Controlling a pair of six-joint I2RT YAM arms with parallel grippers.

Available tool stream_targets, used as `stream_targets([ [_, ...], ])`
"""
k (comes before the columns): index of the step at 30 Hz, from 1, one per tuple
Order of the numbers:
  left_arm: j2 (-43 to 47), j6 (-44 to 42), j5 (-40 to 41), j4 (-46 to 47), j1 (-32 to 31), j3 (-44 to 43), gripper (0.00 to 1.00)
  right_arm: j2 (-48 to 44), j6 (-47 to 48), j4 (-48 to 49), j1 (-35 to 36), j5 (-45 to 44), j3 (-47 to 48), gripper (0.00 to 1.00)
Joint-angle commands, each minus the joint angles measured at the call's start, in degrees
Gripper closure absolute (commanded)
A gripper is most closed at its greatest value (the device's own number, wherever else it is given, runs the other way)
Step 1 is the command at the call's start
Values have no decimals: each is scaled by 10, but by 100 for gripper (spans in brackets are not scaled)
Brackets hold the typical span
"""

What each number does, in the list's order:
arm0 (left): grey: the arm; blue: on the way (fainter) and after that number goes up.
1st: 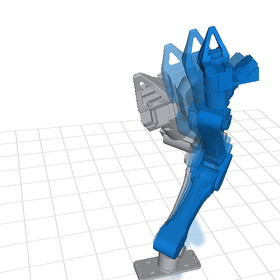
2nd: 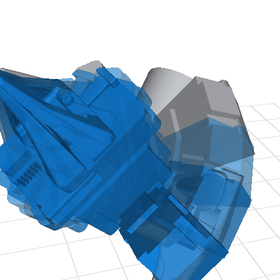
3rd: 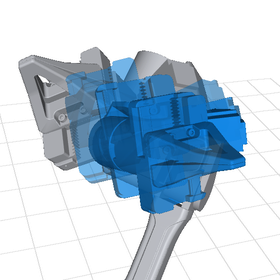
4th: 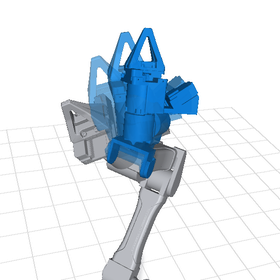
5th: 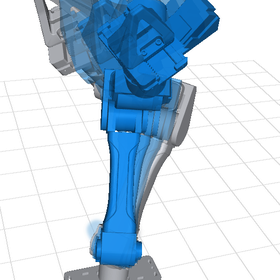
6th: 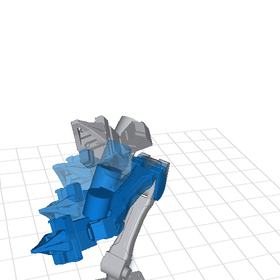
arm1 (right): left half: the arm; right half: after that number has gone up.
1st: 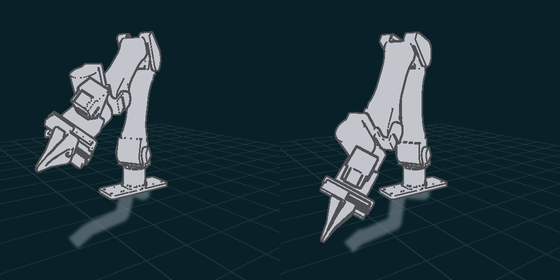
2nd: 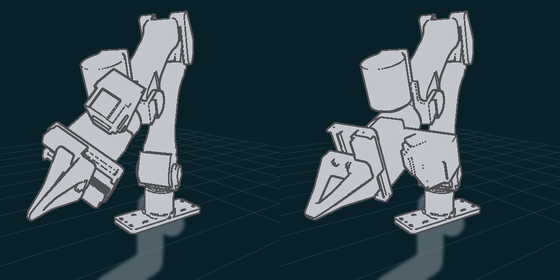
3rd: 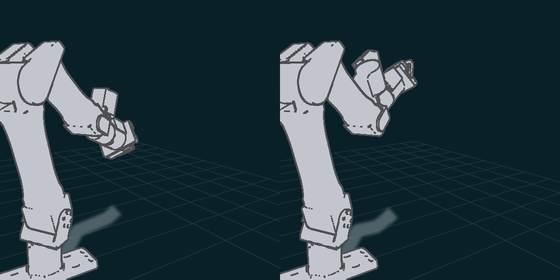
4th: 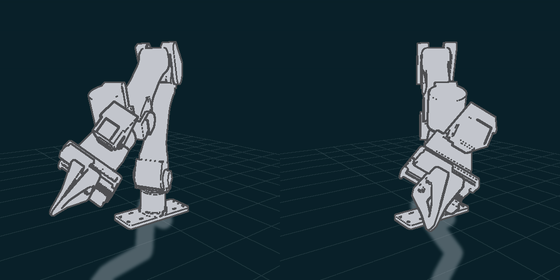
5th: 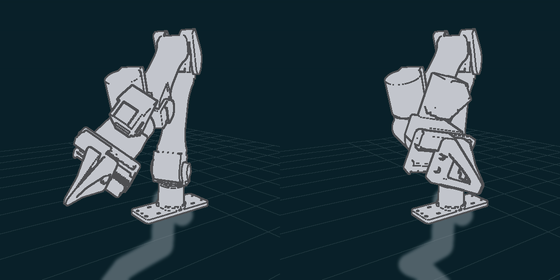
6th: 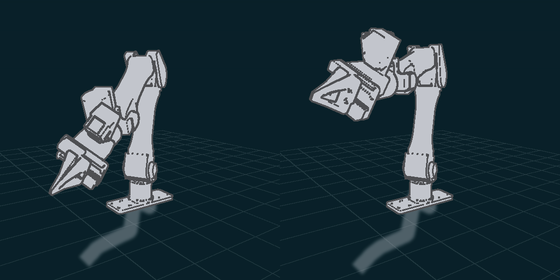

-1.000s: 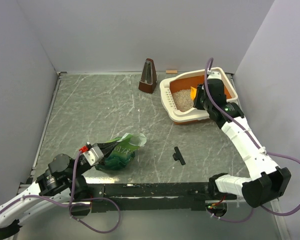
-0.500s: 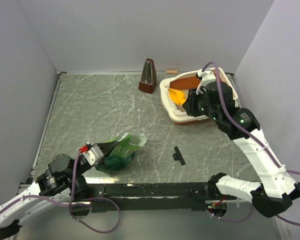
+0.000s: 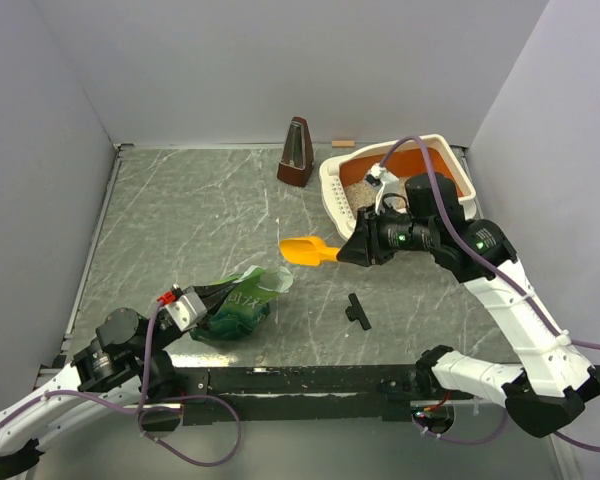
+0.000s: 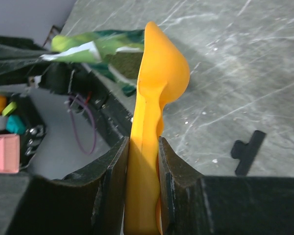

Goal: Fill the litter box with clean litter

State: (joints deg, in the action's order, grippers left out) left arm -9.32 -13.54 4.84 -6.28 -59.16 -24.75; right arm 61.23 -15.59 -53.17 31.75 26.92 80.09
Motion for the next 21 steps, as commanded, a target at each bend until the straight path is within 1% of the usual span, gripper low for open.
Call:
stream_targets([
  [1,4,15,3,21,2,-14,99,9,-8,-2,5,70,-2,100],
  [4,7,17,3,20,2,-14,99,22,-9,6,9,82,-11,100],
  [14,8,17,3,21,2,-13,99,62,-7,16,35,85,-22,100],
  [21,7,17,2,20,2,-13,99,140,-8,28,55,123,-5,100],
])
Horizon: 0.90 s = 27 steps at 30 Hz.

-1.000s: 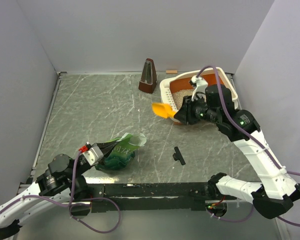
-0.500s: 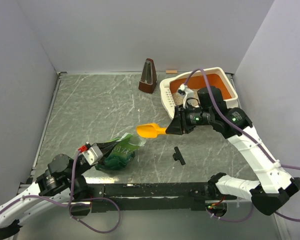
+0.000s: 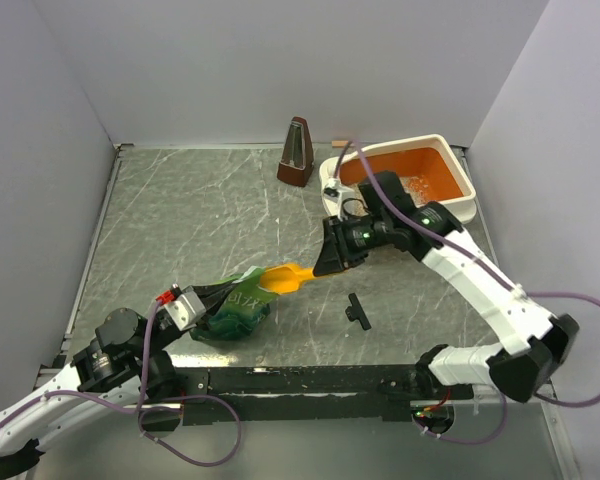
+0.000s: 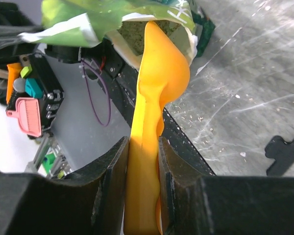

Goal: Fill the litter box with clean litter

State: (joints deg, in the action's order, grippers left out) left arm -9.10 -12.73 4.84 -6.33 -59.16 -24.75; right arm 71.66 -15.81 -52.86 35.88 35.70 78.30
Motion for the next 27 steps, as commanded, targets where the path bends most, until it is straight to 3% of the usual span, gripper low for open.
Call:
stream_targets([
  [1,5,9,1,21,2,-12,99,53,-5,21,16,38,19,100],
  [7,-13,14,-12,22,2,-13,99,145,-8,-15,49,38,89,100],
  [16,-23,19,-19,25,2,-16,99,287,-30,-89,86,-27,159,100],
  [22,-11,18,-16,22,2,-15,99,351,-48,-40,89,34,146,100],
  [27,-7,18,-17,21,2,-14,99,366,-84,63,89,96,84,100],
])
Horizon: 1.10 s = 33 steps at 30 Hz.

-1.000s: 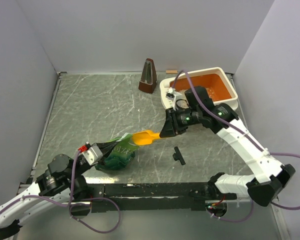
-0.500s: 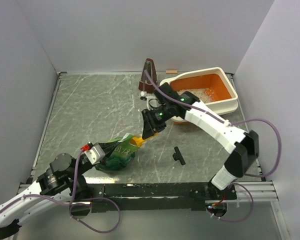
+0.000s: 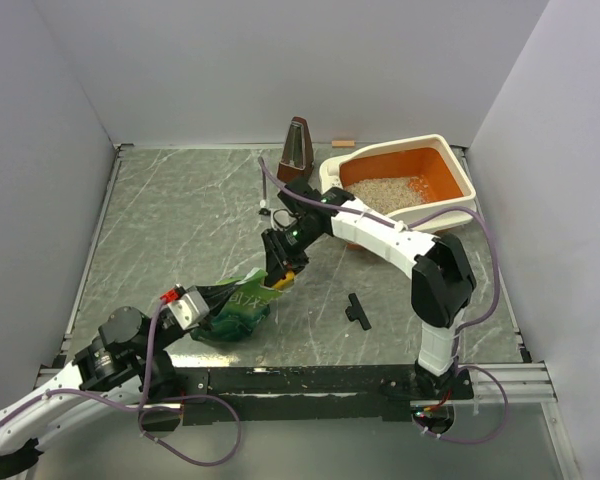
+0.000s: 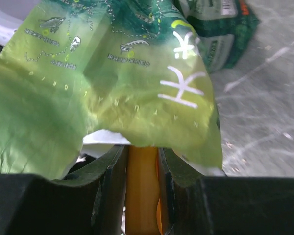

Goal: Fill the litter box with clean litter

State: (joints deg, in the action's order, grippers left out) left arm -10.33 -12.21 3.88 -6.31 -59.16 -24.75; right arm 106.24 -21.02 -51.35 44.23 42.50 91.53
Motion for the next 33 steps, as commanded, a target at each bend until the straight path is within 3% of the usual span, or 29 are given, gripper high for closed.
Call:
stream_targets([
  [1,6,13,-7,20,2,-15,99,19,-45,85,6,42,-66,100],
  [12,7,11,-15,19,2,-12,99,23,-195,459,6,183,-248,100],
  [26,6,9,-26,19,2,-9,99,30,-509,1005,10,255,-377,100],
  [30,7,10,-32,20,2,-8,99,33,-572,1113,9,254,-393,100],
  [33,7,9,-34,20,2,-10,99,22,-591,1142,9,248,-401,100],
])
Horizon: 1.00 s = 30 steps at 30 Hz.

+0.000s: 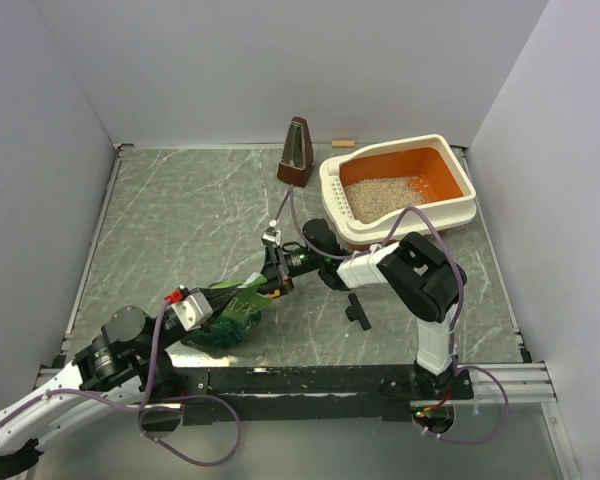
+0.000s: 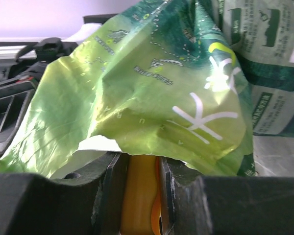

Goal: Fill the litter box with clean litter

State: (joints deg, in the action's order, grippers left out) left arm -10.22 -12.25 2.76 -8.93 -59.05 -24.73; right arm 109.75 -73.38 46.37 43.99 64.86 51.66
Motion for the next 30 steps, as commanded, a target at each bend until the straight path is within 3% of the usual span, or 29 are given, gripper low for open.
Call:
stream_targets([
  [1,6,9,-22,46,1,-8,99,-20,-62,158,12,24,-3,100],
  [14,11,9,-22,46,1,-8,99,-91,-76,198,-4,14,-51,100],
  [30,7,9,-36,46,1,-7,99,-171,-104,269,-73,17,-152,100],
])
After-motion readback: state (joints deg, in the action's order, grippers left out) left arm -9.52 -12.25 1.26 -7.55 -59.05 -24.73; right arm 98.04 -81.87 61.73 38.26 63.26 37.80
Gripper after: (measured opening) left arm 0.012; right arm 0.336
